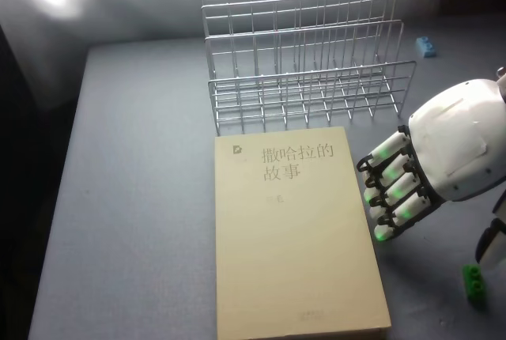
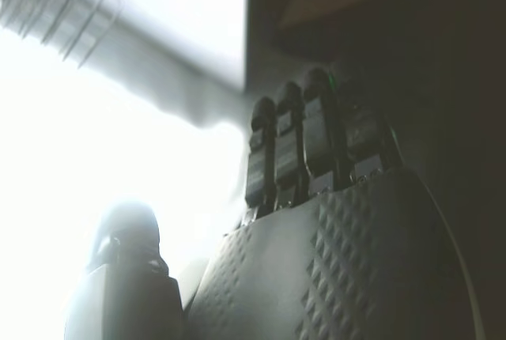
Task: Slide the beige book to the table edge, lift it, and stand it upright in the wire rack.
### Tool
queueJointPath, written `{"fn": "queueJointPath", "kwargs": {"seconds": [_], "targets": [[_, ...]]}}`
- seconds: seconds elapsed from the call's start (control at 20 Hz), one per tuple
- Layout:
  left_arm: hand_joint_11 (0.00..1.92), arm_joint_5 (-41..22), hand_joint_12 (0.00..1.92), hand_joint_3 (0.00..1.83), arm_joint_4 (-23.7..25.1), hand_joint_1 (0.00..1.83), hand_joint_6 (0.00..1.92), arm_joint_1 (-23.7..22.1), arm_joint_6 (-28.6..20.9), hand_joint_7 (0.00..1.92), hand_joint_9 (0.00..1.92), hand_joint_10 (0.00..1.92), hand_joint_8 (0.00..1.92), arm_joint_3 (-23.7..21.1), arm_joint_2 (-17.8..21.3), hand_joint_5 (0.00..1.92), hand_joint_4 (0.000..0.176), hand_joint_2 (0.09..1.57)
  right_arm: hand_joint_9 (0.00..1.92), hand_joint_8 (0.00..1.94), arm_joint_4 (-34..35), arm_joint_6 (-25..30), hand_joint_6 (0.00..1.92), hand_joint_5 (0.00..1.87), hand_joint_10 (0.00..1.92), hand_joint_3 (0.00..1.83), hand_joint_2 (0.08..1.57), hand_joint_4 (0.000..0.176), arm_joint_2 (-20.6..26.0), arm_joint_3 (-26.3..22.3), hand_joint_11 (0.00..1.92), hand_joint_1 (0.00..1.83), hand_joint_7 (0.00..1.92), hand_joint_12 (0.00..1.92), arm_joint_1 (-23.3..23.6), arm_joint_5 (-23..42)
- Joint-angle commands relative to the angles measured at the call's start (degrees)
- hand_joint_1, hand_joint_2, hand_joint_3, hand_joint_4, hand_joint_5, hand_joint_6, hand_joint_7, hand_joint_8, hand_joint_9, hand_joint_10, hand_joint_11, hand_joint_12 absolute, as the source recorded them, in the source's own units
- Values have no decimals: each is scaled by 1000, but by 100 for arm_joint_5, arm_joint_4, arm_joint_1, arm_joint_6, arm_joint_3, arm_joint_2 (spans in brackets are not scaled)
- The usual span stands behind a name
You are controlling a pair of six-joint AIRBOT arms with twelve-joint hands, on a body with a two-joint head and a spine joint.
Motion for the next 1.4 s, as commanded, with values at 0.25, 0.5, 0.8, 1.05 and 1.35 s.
{"fn": "queueJointPath", "kwargs": {"seconds": [0.25,0.5,0.8,1.05,1.35], "targets": [[0,785,417,0,5,72,2,-323,71,214,175,2,2,254,126,241,0,1129,254,5,318,4,5,246,6,1,1158,0,-250,7,0,134,260,655,-51,-182],[0,1942,451,0,-10,78,4,-663,1153,224,189,2,3,396,126,251,0,1128,261,2,320,42,3,261,2,3,1154,0,-543,5,0,157,264,728,-72,-284],[0,2169,439,2,-1004,18,0,-896,3848,199,170,0,0,635,89,223,0,1145,252,5,416,56,4,254,4,1,1162,0,-843,3,0,160,250,686,-83,-421],[0,1731,449,0,-1006,39,2,-729,4051,210,178,1,1,491,146,240,0,1142,250,4,502,68,1,243,3,2,1167,0,-1033,3,0,134,244,669,-82,-545],[0,1077,391,1,-839,13,0,-553,4169,191,154,0,0,357,103,217,0,1146,267,7,527,200,7,271,7,0,1167,0,-1194,-19,0,154,269,711,-3,-572]]}}
